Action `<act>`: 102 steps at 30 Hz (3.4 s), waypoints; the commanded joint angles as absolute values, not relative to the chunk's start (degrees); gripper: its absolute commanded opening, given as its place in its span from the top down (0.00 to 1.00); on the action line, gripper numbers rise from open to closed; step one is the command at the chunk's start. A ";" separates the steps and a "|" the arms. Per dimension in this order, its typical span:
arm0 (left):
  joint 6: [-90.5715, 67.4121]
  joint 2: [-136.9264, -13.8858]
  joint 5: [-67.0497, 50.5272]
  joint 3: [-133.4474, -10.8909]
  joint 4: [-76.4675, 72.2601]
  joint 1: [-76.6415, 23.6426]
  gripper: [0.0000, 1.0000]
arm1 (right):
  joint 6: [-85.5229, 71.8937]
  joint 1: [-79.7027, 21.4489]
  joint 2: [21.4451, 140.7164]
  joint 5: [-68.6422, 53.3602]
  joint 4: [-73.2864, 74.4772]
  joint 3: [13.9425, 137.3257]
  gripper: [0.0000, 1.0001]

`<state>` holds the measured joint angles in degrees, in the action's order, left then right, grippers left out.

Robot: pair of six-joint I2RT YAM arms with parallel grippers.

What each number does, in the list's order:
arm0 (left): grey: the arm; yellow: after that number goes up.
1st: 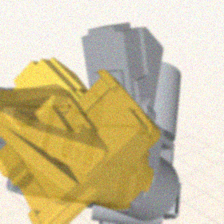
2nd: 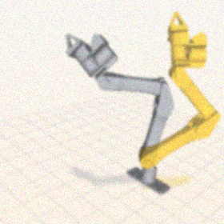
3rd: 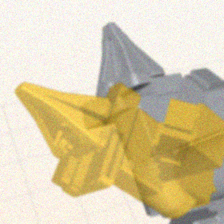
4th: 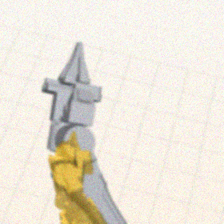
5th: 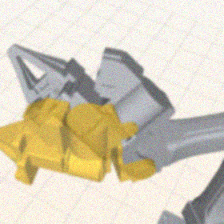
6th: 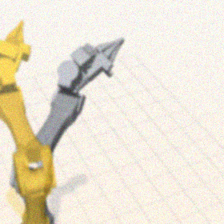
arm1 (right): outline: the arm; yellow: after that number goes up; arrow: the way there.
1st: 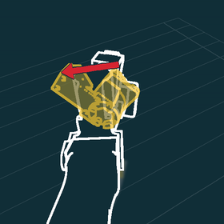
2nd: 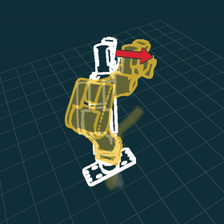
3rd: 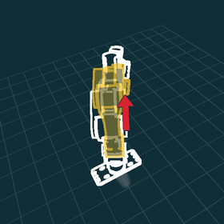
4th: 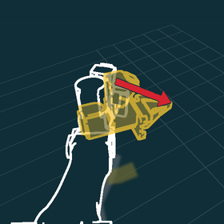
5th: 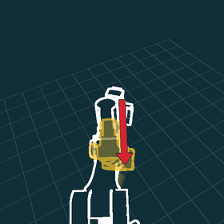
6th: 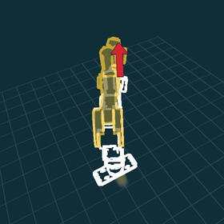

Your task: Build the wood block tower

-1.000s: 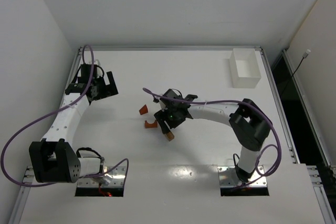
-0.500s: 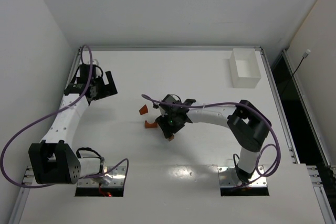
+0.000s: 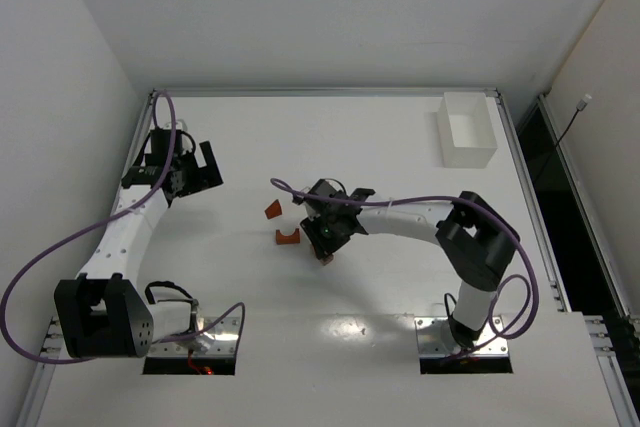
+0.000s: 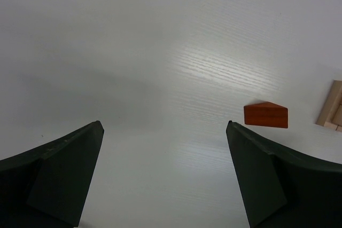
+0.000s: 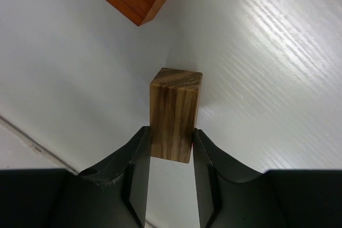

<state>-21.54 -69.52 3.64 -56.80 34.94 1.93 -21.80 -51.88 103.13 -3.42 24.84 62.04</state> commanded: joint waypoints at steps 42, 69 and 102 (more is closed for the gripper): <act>-23.55 -73.65 5.10 -61.79 33.93 2.46 0.00 | -45.79 -37.53 114.69 7.29 38.06 94.14 1.00; -23.55 -74.71 5.62 -61.26 33.40 2.46 0.00 | -45.26 -36.39 117.95 3.87 35.77 94.13 1.00; -23.55 -74.71 5.62 -61.18 33.40 2.46 0.00 | -38.94 -36.91 115.77 -1.31 29.89 90.98 0.12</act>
